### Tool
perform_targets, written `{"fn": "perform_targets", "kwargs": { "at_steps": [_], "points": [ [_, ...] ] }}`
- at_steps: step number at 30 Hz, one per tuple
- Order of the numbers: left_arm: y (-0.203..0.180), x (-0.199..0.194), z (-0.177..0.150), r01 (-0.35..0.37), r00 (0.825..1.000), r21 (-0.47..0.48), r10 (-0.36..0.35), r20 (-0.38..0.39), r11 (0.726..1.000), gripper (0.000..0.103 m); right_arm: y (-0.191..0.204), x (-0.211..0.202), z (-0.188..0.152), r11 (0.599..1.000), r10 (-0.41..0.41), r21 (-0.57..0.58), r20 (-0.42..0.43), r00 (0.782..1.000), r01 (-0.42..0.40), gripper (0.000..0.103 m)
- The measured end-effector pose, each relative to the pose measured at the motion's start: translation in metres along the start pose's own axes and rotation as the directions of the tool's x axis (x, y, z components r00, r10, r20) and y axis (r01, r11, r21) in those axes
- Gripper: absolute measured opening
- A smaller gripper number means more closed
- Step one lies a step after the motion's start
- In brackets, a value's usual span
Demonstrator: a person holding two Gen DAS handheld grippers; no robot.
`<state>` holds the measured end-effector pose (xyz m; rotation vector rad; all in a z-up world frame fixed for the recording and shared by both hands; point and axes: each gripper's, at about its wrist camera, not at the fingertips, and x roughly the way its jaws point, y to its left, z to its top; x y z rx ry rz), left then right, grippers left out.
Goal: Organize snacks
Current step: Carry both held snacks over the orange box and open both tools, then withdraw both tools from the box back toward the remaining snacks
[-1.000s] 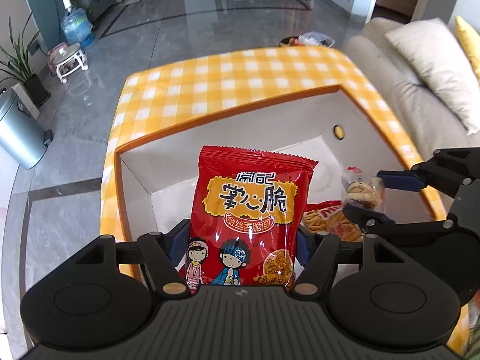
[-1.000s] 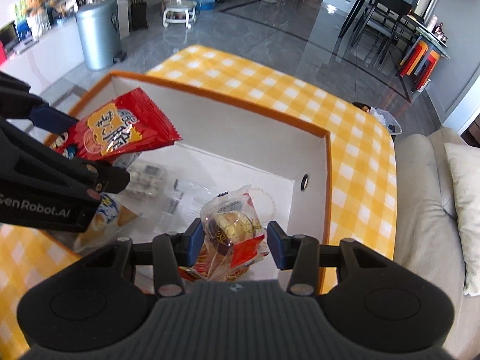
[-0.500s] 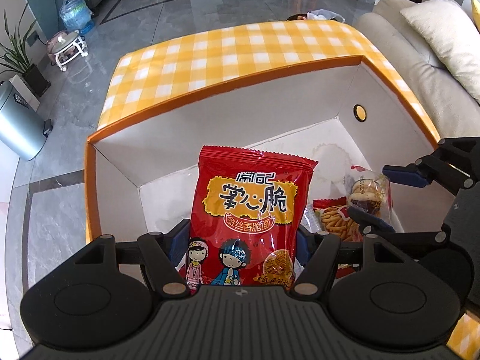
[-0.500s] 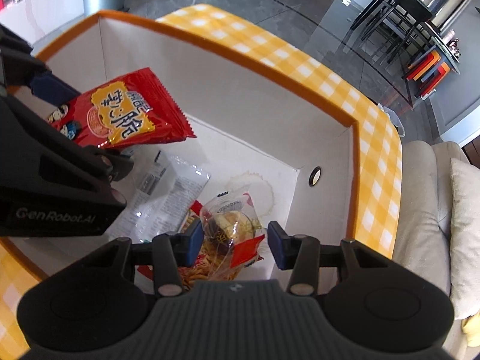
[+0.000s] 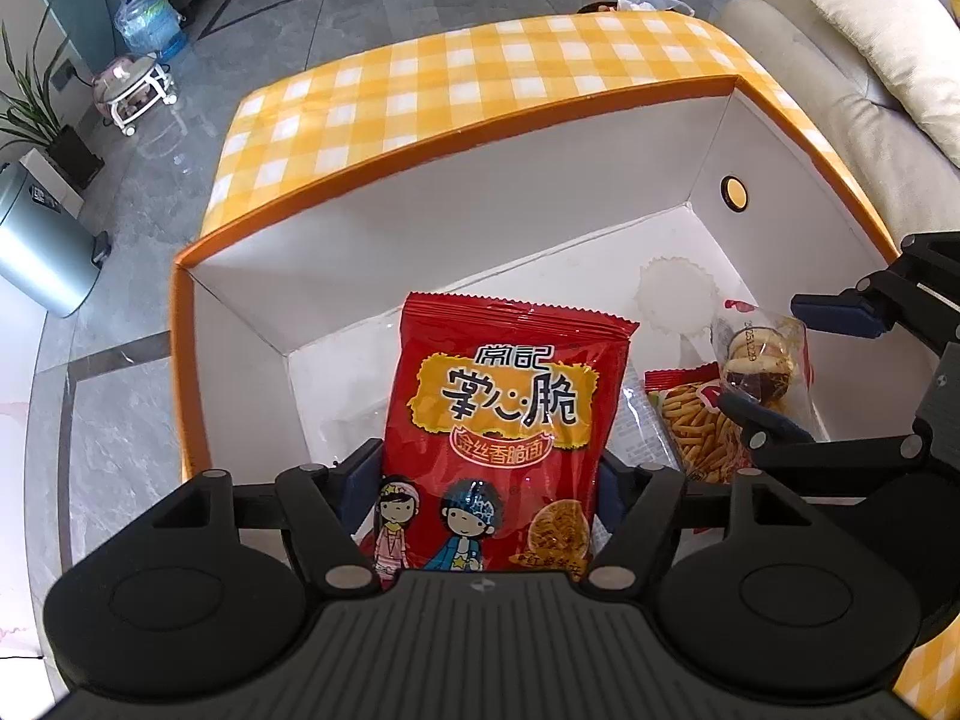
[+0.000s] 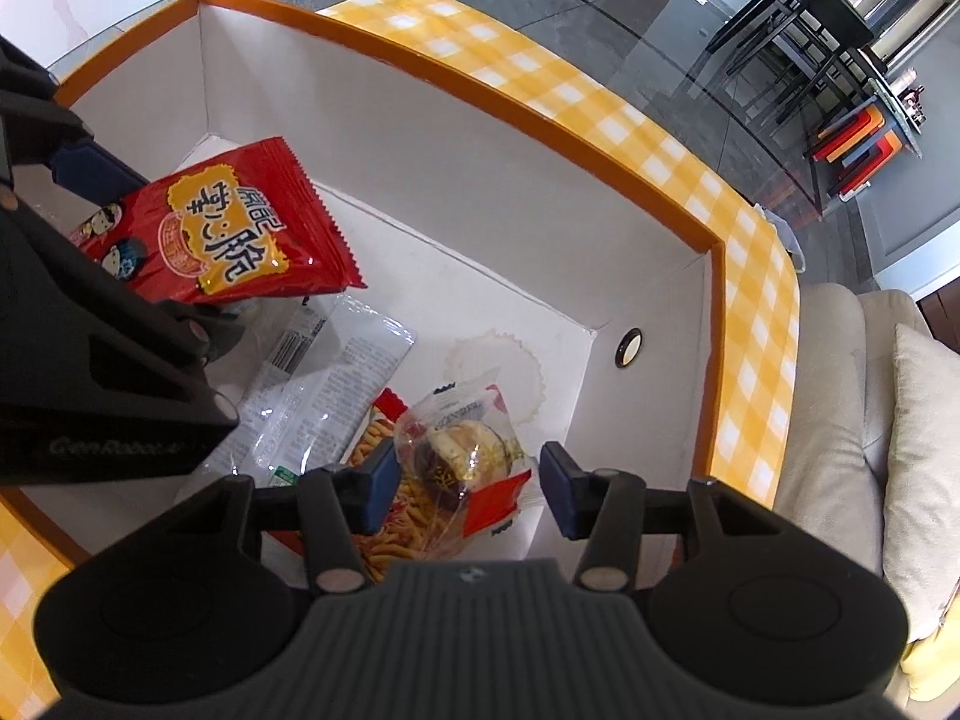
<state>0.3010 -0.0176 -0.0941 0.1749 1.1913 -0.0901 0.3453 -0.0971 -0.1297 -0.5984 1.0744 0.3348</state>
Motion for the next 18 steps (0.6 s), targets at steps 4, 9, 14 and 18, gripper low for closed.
{"fn": "perform_targets", "kwargs": {
  "at_steps": [4, 9, 14, 18],
  "points": [
    [0.004, -0.007, -0.001, -0.011, 1.0, 0.003, 0.011, 0.023, 1.0, 0.082, -0.001, -0.004, 0.0, 1.0, 0.005, 0.013, 0.0, 1.0, -0.005, 0.051],
    [0.007, -0.024, -0.003, -0.016, 0.998, -0.002, 0.016, 0.066, 1.0, 0.084, 0.0, -0.013, -0.001, 1.0, -0.004, 0.002, 0.012, 1.0, 0.004, 0.061],
    [0.008, -0.046, -0.012, -0.019, 0.994, -0.007, 0.02, 0.112, 1.0, 0.084, -0.002, -0.03, -0.004, 1.0, -0.005, 0.013, 0.041, 0.999, 0.004, 0.067],
    [0.006, -0.065, -0.025, -0.024, 0.985, -0.002, 0.024, 0.168, 1.0, 0.084, -0.003, -0.048, -0.011, 0.999, 0.001, 0.036, 0.075, 0.997, -0.004, 0.071]
  ]
}}
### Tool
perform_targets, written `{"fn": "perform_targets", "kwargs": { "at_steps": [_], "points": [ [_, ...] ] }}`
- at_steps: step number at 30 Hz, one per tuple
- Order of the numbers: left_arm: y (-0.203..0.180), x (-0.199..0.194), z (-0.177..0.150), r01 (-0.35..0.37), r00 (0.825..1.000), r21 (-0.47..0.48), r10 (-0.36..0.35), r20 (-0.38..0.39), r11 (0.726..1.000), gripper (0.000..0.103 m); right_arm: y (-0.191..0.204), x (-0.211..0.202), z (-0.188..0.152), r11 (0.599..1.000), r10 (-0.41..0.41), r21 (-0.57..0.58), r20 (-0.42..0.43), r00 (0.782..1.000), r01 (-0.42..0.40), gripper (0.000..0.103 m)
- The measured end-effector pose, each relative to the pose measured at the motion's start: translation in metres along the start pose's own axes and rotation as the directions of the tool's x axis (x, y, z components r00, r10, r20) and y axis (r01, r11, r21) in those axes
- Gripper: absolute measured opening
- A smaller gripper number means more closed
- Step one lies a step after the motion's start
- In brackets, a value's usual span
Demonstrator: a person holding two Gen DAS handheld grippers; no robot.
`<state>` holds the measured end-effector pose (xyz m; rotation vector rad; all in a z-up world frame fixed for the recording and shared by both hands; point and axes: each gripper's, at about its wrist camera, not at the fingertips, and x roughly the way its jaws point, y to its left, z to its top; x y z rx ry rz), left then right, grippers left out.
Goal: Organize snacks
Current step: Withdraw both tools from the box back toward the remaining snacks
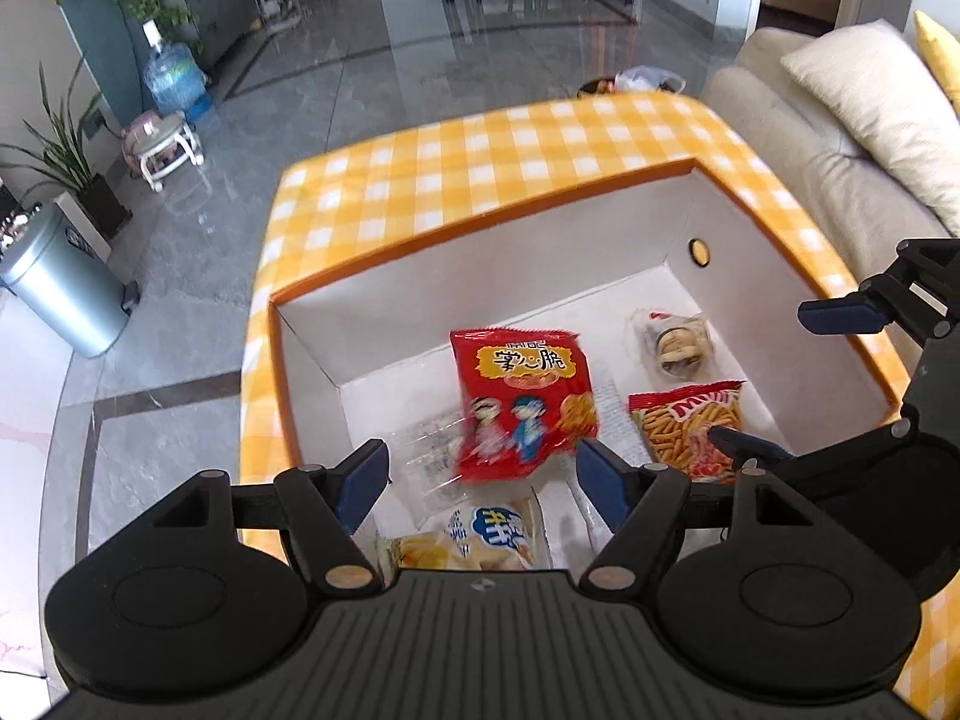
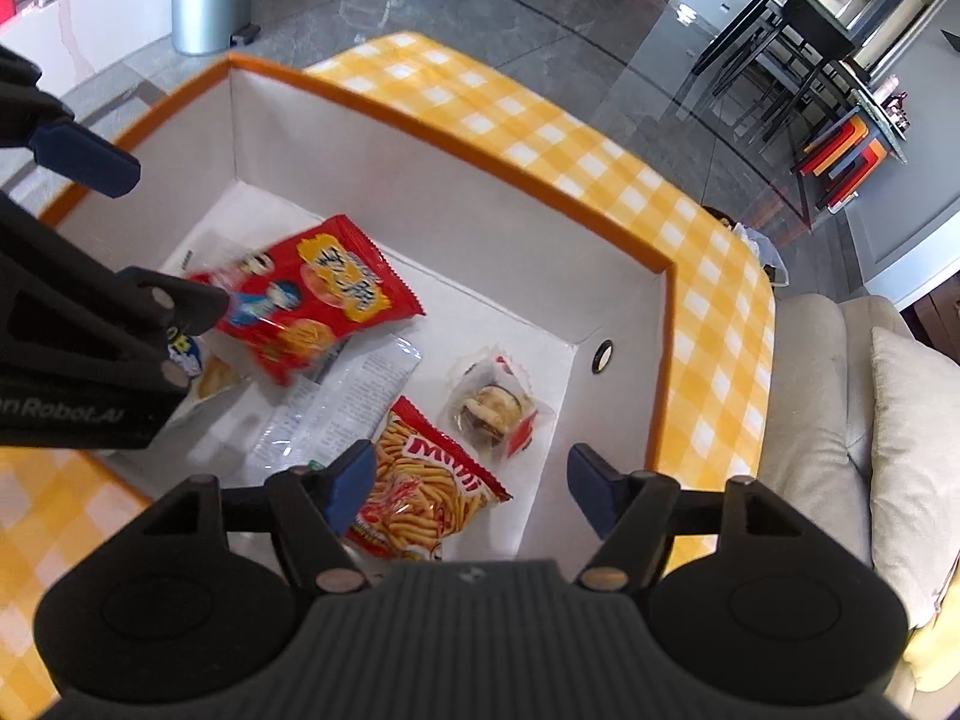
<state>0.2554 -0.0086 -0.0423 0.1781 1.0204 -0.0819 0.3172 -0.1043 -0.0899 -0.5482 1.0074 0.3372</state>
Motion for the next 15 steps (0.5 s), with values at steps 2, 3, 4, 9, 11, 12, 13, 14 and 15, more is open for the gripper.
{"fn": "perform_targets", "kwargs": {
  "at_steps": [2, 3, 4, 9, 11, 12, 13, 14, 15],
  "points": [
    [0.0, -0.011, -0.005, 0.001, 1.0, 0.0, -0.001, 0.031, 1.0, 0.084, 0.001, -0.011, -0.005, 1.0, 0.004, 0.017, 0.022, 1.0, -0.004, 0.071],
    [0.0, -0.016, -0.007, 0.001, 0.999, -0.001, -0.001, 0.045, 1.0, 0.084, 0.001, -0.016, -0.007, 1.0, 0.008, 0.025, 0.032, 0.999, -0.009, 0.071],
    [-0.001, -0.021, -0.01, 0.0, 0.998, -0.004, 0.0, 0.058, 1.0, 0.084, 0.001, -0.021, -0.01, 0.999, 0.013, 0.034, 0.041, 0.999, -0.015, 0.071],
    [-0.001, -0.046, -0.024, 0.003, 0.993, -0.019, -0.001, 0.121, 1.0, 0.084, 0.001, -0.047, -0.024, 0.996, 0.028, 0.078, 0.091, 0.995, -0.035, 0.071],
    [-0.001, -0.055, -0.032, 0.011, 0.989, -0.026, -0.007, 0.145, 1.0, 0.084, 0.001, -0.06, -0.032, 0.993, 0.037, 0.103, 0.118, 0.992, -0.049, 0.073],
    [-0.001, -0.059, -0.036, 0.014, 0.988, -0.031, -0.009, 0.156, 0.999, 0.084, 0.001, -0.065, -0.036, 0.992, 0.04, 0.117, 0.13, 0.991, -0.055, 0.074],
    [-0.002, -0.062, -0.04, 0.017, 0.987, -0.036, -0.011, 0.163, 0.999, 0.084, 0.001, -0.071, -0.041, 0.989, 0.041, 0.133, 0.141, 0.989, -0.06, 0.074],
    [-0.003, -0.066, -0.045, 0.023, 0.985, -0.042, -0.015, 0.171, 0.999, 0.084, 0.001, -0.076, -0.047, 0.987, 0.042, 0.148, 0.153, 0.987, -0.065, 0.074],
    [-0.003, -0.069, -0.05, 0.031, 0.984, -0.047, -0.022, 0.176, 0.998, 0.084, 0.001, -0.081, -0.053, 0.984, 0.042, 0.164, 0.165, 0.985, -0.069, 0.074]
  ]
}}
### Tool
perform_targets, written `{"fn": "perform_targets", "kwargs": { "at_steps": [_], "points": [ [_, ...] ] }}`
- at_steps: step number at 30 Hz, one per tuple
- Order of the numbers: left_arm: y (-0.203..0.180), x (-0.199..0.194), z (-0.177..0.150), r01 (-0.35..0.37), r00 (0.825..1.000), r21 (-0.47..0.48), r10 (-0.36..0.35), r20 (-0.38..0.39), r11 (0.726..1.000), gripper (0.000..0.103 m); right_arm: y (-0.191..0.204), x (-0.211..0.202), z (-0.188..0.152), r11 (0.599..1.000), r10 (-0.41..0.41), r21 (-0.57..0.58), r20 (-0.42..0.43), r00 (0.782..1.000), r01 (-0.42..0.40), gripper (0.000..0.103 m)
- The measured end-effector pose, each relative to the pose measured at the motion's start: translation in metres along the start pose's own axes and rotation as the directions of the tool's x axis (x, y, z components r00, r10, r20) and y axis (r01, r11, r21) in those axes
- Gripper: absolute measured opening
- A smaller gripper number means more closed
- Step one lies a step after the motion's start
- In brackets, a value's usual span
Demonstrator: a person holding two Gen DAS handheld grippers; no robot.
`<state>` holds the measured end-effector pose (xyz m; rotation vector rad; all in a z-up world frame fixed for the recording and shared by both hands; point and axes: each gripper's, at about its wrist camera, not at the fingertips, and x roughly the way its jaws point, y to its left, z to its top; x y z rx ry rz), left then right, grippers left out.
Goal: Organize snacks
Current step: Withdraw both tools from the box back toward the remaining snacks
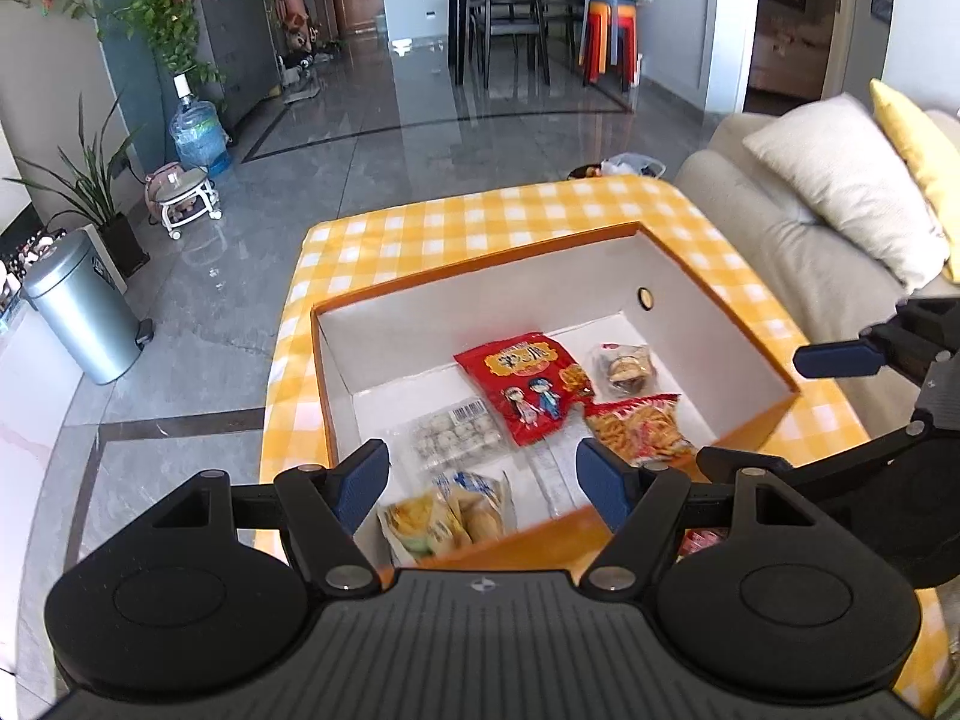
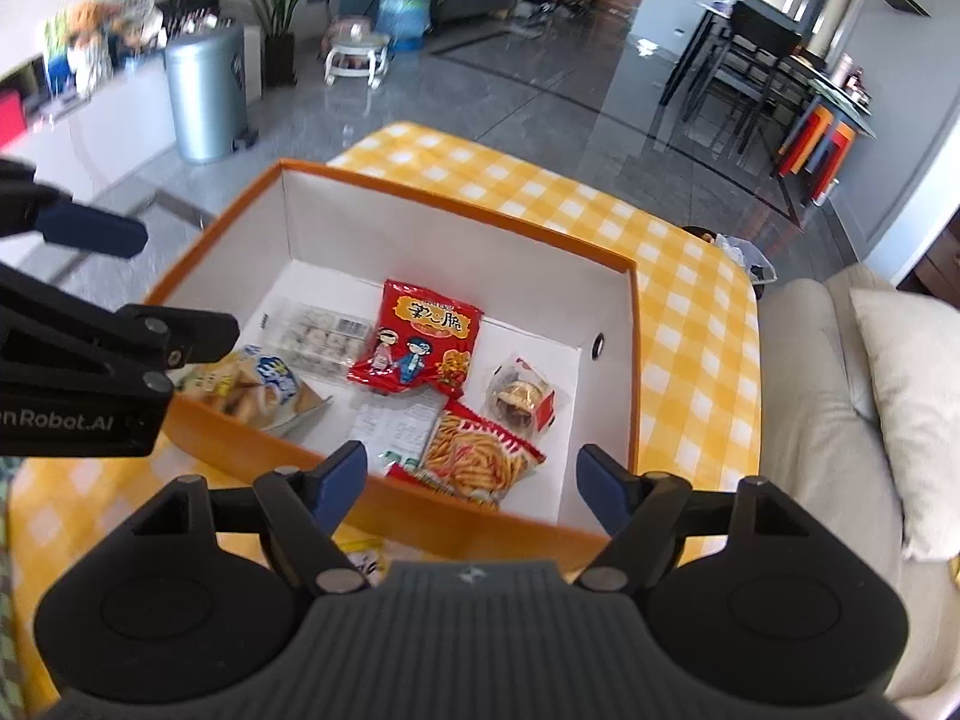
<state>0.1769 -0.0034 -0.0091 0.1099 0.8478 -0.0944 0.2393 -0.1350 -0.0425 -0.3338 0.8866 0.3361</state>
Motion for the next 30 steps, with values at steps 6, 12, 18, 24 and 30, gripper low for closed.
{"fn": "perform_targets", "kwargs": {
  "at_steps": [6, 12, 18, 24, 30],
  "points": [
    [-0.006, -0.016, -0.033, 0.012, 1.0, -0.016, -0.012, 0.005, 1.0, 0.084, 0.002, -0.025, -0.038, 0.995, -0.008, 0.103, 0.04, 0.999, 0.004, 0.074],
    [-0.013, -0.02, -0.065, -0.021, 1.0, -0.026, 0.021, 0.003, 0.999, 0.084, 0.005, -0.037, -0.077, 0.98, -0.023, 0.199, 0.039, 0.999, 0.014, 0.074],
    [-0.015, -0.013, -0.094, -0.001, 0.999, -0.071, -0.002, -0.052, 0.997, 0.084, 0.013, -0.042, -0.117, 0.971, -0.077, 0.23, 0.042, 0.996, 0.066, 0.075],
    [-0.027, -0.008, -0.119, 0.046, 0.995, -0.074, -0.052, -0.09, 0.996, 0.082, 0.016, -0.033, -0.149, 0.965, -0.052, 0.257, 0.004, 0.999, 0.049, 0.078],
    [-0.035, -0.001, -0.13, 0.07, 0.988, -0.066, -0.078, -0.131, 0.995, 0.069, 0.021, -0.016, -0.17, 0.965, -0.043, 0.257, -0.038, 0.998, 0.052, 0.08]
  ]
}}
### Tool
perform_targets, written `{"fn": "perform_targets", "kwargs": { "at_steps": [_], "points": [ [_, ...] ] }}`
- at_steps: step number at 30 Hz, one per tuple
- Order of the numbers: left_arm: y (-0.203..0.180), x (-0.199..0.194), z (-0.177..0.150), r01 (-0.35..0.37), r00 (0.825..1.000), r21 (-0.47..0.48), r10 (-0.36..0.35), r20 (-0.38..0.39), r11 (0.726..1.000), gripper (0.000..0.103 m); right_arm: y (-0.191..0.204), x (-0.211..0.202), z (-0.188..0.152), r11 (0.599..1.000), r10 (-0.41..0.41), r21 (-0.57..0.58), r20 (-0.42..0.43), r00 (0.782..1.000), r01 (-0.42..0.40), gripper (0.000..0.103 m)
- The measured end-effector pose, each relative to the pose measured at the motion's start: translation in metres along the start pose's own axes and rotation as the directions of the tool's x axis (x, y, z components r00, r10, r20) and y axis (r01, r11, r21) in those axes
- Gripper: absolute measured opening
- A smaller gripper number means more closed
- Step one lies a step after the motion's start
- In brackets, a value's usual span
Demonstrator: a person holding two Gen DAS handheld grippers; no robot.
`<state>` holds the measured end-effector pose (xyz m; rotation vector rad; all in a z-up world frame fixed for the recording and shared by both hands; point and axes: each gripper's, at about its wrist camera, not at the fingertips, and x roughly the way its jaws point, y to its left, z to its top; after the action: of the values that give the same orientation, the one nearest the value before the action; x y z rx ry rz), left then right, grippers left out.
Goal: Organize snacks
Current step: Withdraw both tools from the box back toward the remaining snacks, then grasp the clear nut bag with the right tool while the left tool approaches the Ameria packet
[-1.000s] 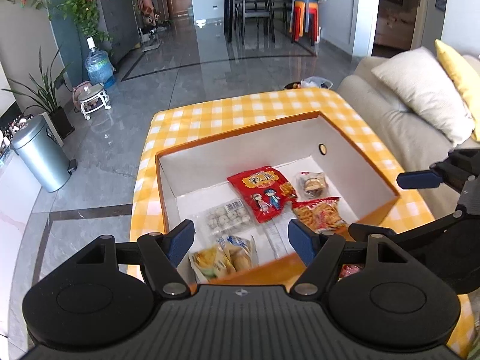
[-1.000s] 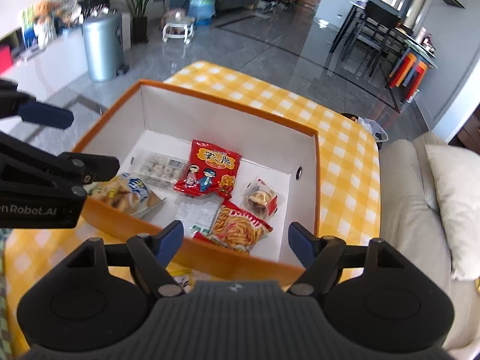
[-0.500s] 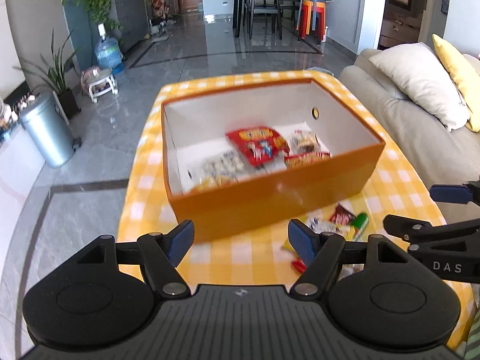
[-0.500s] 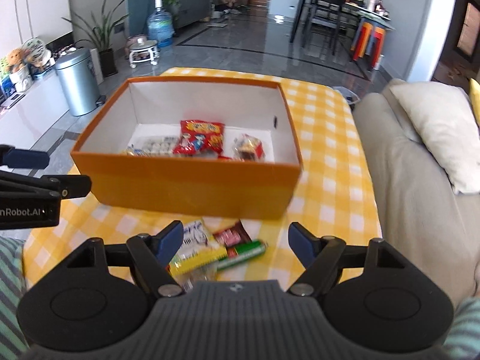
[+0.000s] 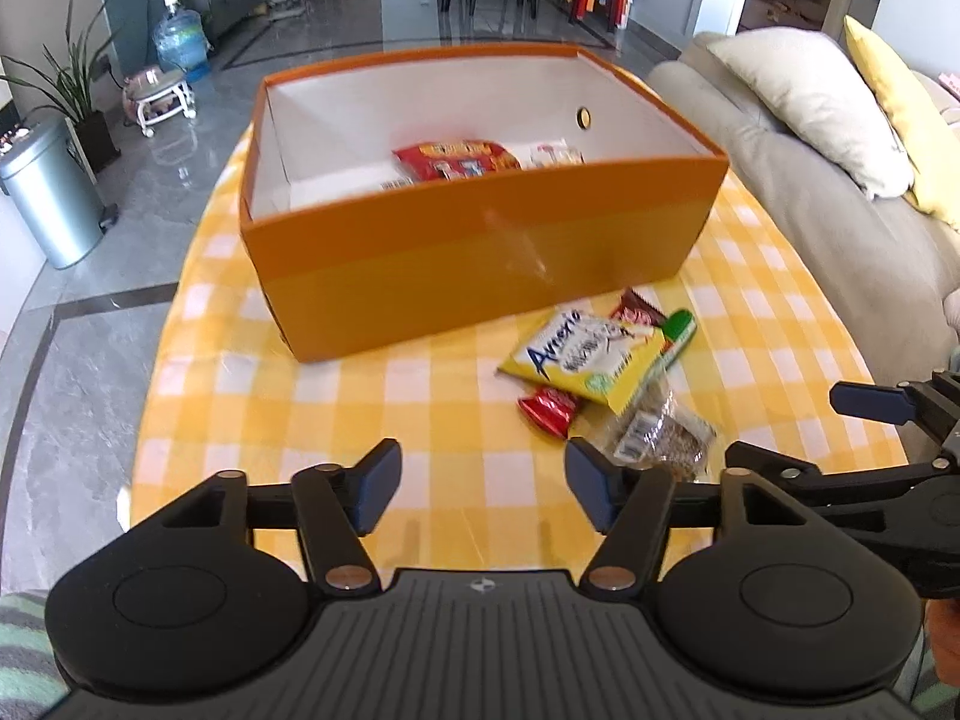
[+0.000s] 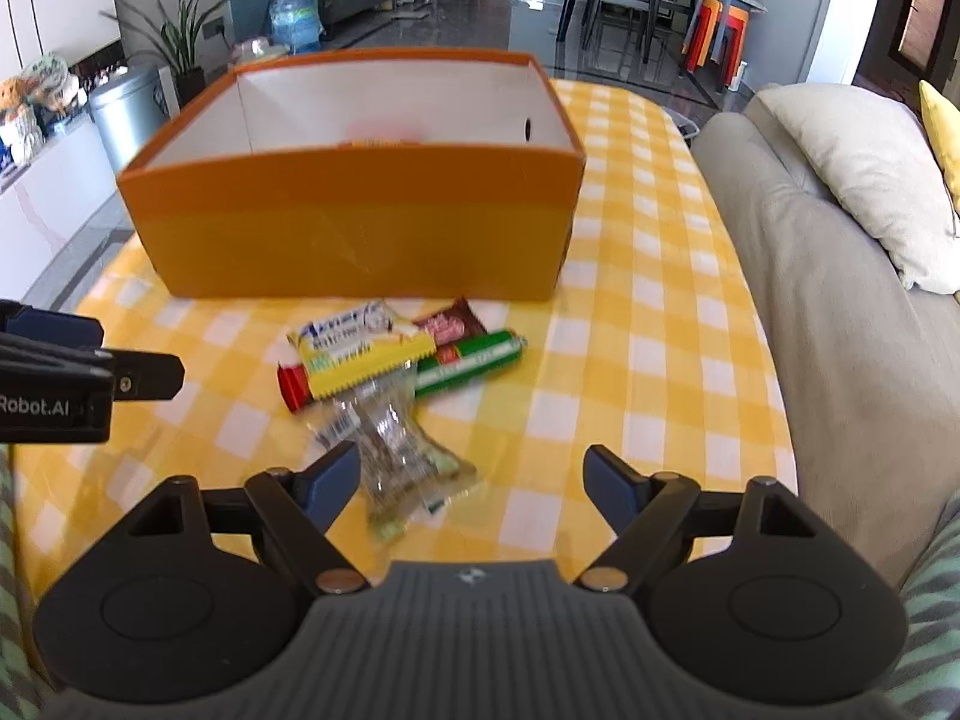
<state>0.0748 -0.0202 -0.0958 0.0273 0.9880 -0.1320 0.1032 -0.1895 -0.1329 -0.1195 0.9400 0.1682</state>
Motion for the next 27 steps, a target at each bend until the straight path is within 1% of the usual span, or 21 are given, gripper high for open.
{"fn": "perform_targets", "kwargs": {
  "at_steps": [2, 3, 4, 6, 8, 9, 10, 11, 12, 14, 18, 21, 23, 27],
  "points": [
    [-0.001, 0.003, -0.001, 0.002, 1.0, -0.004, -0.002, -0.007, 1.0, 0.061, 0.001, 0.004, -0.003, 1.0, -0.009, -0.009, -0.003, 1.0, 0.009, 0.08],
    [-0.001, 0.004, -0.001, 0.006, 1.0, -0.005, -0.006, -0.01, 1.0, 0.055, 0.002, 0.005, -0.004, 1.0, -0.014, -0.012, 0.0, 1.0, 0.014, 0.08],
    [-0.001, 0.006, -0.001, 0.011, 1.0, -0.008, -0.011, -0.013, 1.0, 0.052, 0.002, 0.006, -0.005, 1.0, -0.016, -0.017, 0.006, 1.0, 0.017, 0.08],
    [0.0, 0.009, -0.002, 0.033, 0.999, -0.012, -0.033, -0.013, 0.999, 0.051, 0.001, 0.007, -0.007, 1.0, -0.024, -0.013, 0.017, 1.0, 0.024, 0.08],
    [-0.001, 0.011, -0.002, 0.058, 0.998, -0.011, -0.058, 0.004, 0.998, 0.051, -0.002, 0.008, -0.009, 1.0, -0.017, 0.005, 0.033, 0.999, 0.017, 0.079],
    [-0.002, 0.012, -0.001, 0.067, 0.998, -0.009, -0.067, 0.015, 0.998, 0.054, -0.003, 0.008, -0.01, 1.0, -0.015, 0.012, 0.036, 0.999, 0.015, 0.079],
    [-0.003, 0.014, -0.001, 0.074, 0.997, -0.004, -0.074, 0.021, 0.997, 0.062, -0.004, 0.009, -0.01, 1.0, -0.015, 0.017, 0.034, 0.999, 0.015, 0.079],
    [-0.003, 0.015, 0.0, 0.078, 0.997, 0.001, -0.078, 0.026, 0.997, 0.065, -0.006, 0.012, -0.01, 1.0, -0.017, 0.023, 0.028, 0.999, 0.016, 0.078],
    [-0.004, 0.017, 0.002, 0.081, 0.996, 0.005, -0.081, 0.028, 0.997, 0.066, -0.007, 0.013, -0.009, 1.0, -0.012, 0.029, 0.023, 1.0, 0.011, 0.076],
    [-0.004, 0.02, 0.005, 0.091, 0.996, 0.003, -0.091, 0.023, 0.996, 0.066, -0.01, 0.016, -0.006, 0.999, 0.02, 0.05, 0.015, 1.0, -0.021, 0.074],
    [-0.006, 0.026, 0.01, 0.126, 0.992, -0.008, -0.126, 0.0, 0.992, 0.066, -0.008, 0.02, 0.0, 0.995, 0.071, 0.073, 0.011, 0.997, -0.072, 0.074],
    [-0.009, 0.03, 0.01, 0.115, 0.993, 0.018, -0.115, -0.02, 0.993, 0.066, -0.001, 0.027, 0.0, 0.993, 0.11, 0.033, -0.005, 0.994, -0.11, 0.074],
    [-0.01, 0.034, 0.008, 0.111, 0.993, 0.029, -0.11, -0.037, 0.993, 0.066, 0.006, 0.034, 0.0, 0.994, 0.111, -0.018, -0.018, 0.994, -0.112, 0.073],
    [-0.007, 0.037, 0.005, 0.107, 0.993, 0.022, -0.105, -0.058, 0.994, 0.066, 0.013, 0.049, 0.002, 0.988, 0.112, -0.101, -0.031, 0.993, -0.115, 0.073]
  ]
}}
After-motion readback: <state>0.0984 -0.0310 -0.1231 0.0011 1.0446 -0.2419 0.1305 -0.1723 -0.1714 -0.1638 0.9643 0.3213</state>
